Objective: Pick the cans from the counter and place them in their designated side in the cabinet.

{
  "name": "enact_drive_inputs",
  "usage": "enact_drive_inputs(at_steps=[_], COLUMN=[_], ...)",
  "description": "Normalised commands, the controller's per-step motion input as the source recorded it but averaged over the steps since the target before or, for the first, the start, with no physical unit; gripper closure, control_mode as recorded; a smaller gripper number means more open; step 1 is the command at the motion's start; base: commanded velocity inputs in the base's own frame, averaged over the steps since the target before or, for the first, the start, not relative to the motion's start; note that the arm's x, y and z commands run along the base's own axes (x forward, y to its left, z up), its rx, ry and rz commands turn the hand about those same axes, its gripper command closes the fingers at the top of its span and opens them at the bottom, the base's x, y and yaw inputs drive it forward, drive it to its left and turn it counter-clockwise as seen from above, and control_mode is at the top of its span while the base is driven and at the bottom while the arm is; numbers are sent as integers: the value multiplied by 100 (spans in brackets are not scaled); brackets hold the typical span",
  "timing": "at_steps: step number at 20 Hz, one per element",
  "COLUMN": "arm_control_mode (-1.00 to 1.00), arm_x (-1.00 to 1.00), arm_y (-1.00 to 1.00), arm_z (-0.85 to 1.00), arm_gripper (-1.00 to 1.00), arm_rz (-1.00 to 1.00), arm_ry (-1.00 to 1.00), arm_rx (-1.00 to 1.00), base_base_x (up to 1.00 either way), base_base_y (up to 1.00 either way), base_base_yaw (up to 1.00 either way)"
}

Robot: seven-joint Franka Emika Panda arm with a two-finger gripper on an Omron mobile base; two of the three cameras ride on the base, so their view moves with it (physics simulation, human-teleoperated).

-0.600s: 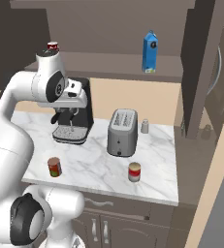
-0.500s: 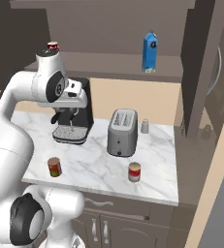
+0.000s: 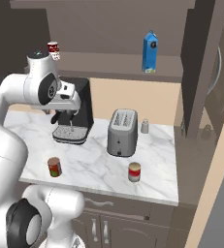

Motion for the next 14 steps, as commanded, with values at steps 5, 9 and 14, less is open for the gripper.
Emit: enact_drive_inputs(at_steps=[5, 9, 14], arm_control_mode=[-100, -100, -100], arm_x=[-9, -7, -1], arm_y=[15, 10, 11], arm_z=[-9, -14, -13], arm_gripper=[-100, -100, -100], arm_rz=[0, 0, 0], arm_ry=[0, 0, 0], arm_rx=[3, 5, 6], base_base_x=[0, 0, 0], base_base_y=[0, 0, 0], base_base_yaw=[0, 0, 0])
